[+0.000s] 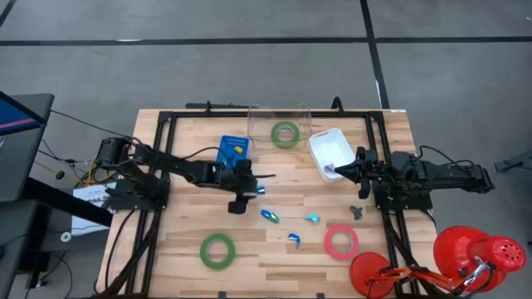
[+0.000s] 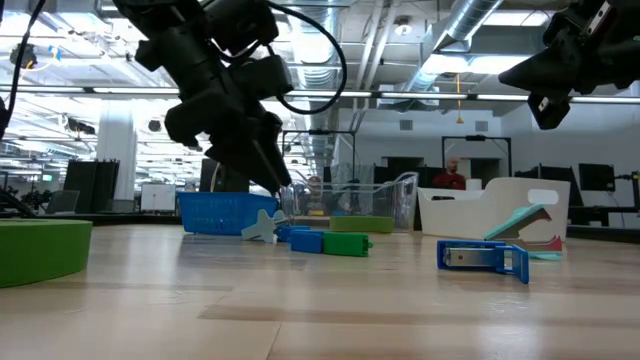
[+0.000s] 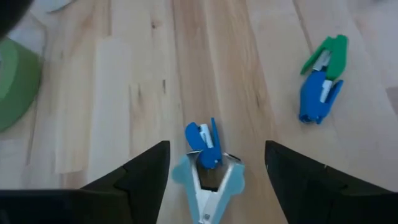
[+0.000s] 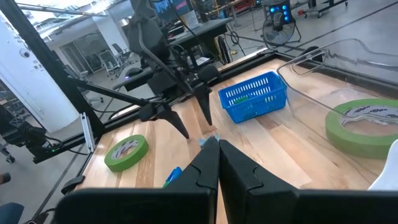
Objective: Pick and place Stapler, Stapler remover, tape
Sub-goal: Put the gray staple remover into the white bin
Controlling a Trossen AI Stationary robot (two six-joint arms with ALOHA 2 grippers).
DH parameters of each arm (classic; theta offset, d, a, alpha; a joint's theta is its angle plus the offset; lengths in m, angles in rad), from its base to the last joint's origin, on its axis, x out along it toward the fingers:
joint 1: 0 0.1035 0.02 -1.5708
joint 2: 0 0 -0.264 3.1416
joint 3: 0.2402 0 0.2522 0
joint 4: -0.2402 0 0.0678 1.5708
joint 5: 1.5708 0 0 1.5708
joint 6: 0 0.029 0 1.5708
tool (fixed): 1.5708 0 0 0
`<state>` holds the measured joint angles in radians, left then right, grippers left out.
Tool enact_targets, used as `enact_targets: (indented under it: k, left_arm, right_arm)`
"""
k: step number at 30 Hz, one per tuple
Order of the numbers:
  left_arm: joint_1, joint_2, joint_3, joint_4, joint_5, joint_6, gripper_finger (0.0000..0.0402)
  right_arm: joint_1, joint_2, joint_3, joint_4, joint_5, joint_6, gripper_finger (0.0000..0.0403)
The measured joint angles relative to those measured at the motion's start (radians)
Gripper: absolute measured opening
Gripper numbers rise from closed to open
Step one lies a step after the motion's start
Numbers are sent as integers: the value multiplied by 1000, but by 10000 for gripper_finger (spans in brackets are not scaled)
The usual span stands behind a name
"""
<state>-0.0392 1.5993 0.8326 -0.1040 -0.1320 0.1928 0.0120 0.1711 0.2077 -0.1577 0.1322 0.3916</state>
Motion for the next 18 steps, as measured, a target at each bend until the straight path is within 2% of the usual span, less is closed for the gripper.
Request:
enact_targets:
  k: [18]
  left_arm:
    - [-7, 0, -68, -19, 10, 4, 218]
  right_arm:
    - [0, 0, 0, -19, 0, -5, 0]
